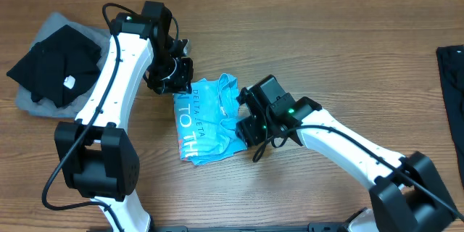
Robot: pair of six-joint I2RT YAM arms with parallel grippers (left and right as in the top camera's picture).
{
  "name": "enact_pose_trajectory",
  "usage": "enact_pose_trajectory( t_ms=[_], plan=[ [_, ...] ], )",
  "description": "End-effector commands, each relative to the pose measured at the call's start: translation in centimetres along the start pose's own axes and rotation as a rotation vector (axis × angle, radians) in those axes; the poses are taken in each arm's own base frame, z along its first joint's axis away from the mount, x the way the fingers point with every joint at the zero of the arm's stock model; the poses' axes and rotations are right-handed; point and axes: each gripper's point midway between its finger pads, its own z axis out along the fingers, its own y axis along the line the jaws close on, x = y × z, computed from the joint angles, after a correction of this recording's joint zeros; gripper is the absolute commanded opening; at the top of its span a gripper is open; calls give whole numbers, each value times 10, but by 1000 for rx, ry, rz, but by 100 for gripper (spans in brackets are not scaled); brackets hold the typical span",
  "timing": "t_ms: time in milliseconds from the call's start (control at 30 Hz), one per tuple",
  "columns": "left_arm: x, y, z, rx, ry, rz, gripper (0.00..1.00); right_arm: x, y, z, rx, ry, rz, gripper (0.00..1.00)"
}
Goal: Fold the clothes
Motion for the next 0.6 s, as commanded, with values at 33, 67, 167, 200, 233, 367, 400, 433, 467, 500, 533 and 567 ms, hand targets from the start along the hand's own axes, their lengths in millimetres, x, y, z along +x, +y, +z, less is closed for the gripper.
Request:
enact_pose_trajectory(
  t_ms=[33,67,167,200,233,367,400,433,467,500,533,567],
  plan=[
    [12,-5,4,-11,25,40,16,-1,-5,2,2,-4,-31,49],
    [16,-4,9,-14,42,36,15,2,2,0,-33,12,-60,55],
    [29,4,31,-18,92,14,14,4,13,-7,-78,46,-98,61],
    [32,8,40,-20,103,4,13,2,14,-11,-78,48,-93,61],
    [36,11,49,-21,111,-7,13,-2,16,-15,-77,45,-82,61],
    [42,17,82,19,109,-32,10,-26,27,-35,-84,10,-5,64],
    [42,16,87,38,105,-30,10,-32,31,-37,-88,-7,12,65],
    [43,14,91,55,101,-29,10,-36,34,-38,-93,-21,26,65],
    [42,13,94,68,96,-27,10,-41,37,-38,-94,-40,58,66],
    [42,12,96,78,93,-27,10,-45,39,-37,-92,-54,83,66],
    [42,12,96,79,92,-26,10,-47,40,-33,-79,-65,108,66],
    [42,12,97,78,93,-25,10,-47,39,-30,-59,-69,135,67]
  ],
)
